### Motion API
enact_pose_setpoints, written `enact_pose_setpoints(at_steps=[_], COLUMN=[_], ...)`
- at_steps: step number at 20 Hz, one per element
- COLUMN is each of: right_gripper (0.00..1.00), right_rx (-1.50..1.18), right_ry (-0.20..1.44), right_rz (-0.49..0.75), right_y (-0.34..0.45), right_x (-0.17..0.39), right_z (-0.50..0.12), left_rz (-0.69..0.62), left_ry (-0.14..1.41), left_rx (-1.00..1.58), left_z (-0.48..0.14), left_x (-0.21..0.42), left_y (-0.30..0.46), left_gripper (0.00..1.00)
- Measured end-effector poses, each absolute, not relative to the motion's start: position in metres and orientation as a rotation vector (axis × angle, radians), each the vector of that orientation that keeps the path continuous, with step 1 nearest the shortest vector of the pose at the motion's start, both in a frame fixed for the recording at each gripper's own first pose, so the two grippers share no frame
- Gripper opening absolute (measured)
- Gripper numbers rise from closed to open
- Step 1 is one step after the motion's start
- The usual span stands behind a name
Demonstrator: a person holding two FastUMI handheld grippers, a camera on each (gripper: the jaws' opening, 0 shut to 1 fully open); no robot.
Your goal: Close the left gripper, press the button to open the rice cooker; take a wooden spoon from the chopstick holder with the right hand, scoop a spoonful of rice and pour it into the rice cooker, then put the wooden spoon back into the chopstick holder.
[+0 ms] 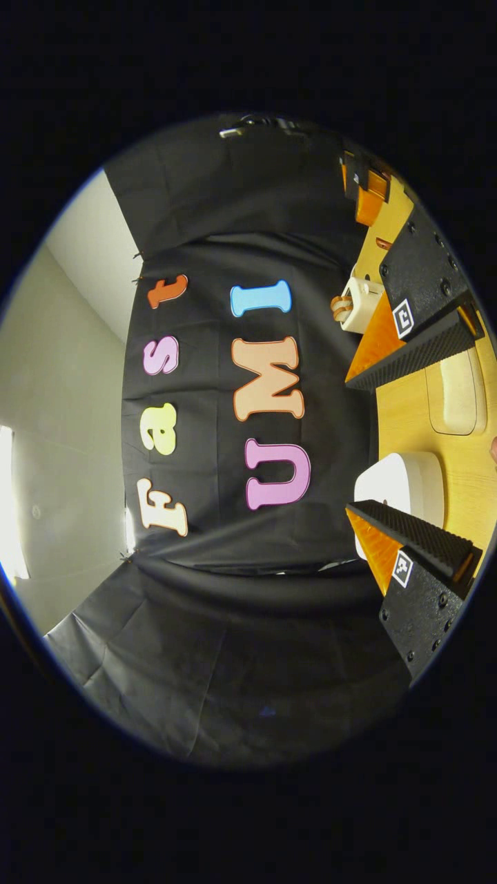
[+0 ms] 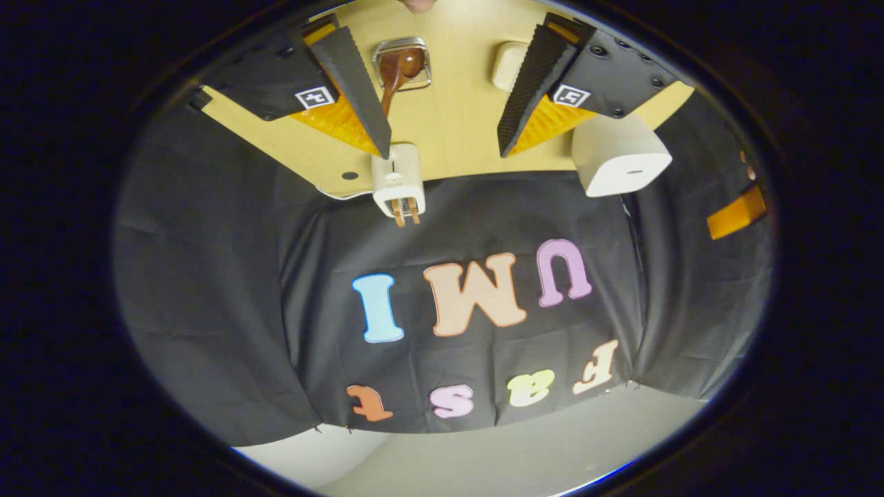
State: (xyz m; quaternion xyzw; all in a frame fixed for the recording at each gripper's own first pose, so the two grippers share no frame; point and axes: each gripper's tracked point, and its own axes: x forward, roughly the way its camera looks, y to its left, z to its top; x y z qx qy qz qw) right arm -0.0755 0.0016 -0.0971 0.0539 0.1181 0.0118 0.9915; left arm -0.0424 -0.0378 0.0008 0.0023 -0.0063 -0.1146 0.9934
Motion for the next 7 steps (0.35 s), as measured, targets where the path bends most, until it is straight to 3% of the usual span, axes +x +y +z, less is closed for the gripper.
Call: enact_pose_setpoints(at_steps=[7], right_gripper=[0.99], right_rx=[0.125], right_ry=[0.168], right_rz=[0.041], right_y=[0.01], right_x=[-0.081], right_z=[-0.061], left_rz=[-0.266], left_ry=[0.006], left_rx=[-0.029], left_z=[-0.007], left_x=[-0.045], left_y=[-0.052], left_gripper=[0.97])
